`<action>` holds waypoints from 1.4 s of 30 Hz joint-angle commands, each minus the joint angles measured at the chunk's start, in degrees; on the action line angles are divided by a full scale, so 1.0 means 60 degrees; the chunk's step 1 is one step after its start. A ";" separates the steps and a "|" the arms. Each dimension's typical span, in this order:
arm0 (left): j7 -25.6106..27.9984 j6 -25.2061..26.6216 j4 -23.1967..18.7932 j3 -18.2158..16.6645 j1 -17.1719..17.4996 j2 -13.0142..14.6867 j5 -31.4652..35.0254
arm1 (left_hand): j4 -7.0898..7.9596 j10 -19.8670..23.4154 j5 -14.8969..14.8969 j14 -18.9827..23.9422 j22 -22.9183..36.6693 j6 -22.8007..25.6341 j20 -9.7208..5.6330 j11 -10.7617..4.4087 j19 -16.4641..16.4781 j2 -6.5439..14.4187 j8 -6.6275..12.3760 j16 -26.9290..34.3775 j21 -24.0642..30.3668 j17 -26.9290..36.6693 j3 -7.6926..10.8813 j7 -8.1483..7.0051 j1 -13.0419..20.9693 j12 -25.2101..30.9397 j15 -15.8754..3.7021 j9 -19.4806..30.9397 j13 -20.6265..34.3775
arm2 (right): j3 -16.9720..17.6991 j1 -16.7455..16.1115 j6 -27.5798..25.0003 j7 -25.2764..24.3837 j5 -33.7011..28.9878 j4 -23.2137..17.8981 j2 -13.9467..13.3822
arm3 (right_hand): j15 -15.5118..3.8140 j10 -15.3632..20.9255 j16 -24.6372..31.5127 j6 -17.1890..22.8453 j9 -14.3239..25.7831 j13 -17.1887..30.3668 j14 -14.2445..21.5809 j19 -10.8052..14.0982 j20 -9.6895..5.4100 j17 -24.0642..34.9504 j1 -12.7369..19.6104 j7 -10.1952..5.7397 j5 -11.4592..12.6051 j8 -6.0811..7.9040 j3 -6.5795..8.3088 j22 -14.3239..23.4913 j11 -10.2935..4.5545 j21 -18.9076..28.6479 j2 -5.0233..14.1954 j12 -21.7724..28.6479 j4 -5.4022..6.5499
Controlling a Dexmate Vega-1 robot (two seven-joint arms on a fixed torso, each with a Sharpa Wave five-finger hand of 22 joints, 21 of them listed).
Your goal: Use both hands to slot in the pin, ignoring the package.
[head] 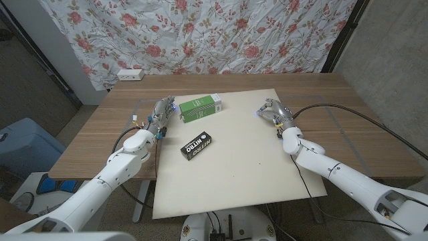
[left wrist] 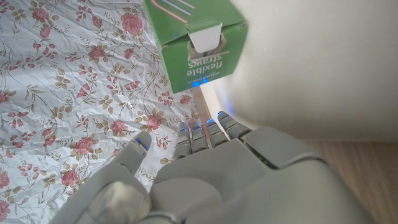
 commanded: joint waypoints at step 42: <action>0.0082 0.0071 -0.0078 -0.0001 0.0055 0.0002 -0.0024 | -0.0011 0.0076 -0.0017 0.0007 0.0053 0.0080 -0.0168 -0.0006 -0.0059 0.0703 -0.0003 0.0028 0.0023 0.0035 0.0075 -0.0004 -0.0031 -0.0003 0.0040 0.0037 0.0034 | -0.0060 -0.0085 -0.0395 0.0339 0.0155 -0.0185 -0.0254 | -0.0080 0.0076 0.0047 0.0447 -0.0180 0.0011 0.0075 0.0016 0.0008 0.0049 0.0189 -0.0239 0.0029 -0.0245 -0.0025 0.0028 0.0092 0.0091 -0.0044 -0.0015 0.0016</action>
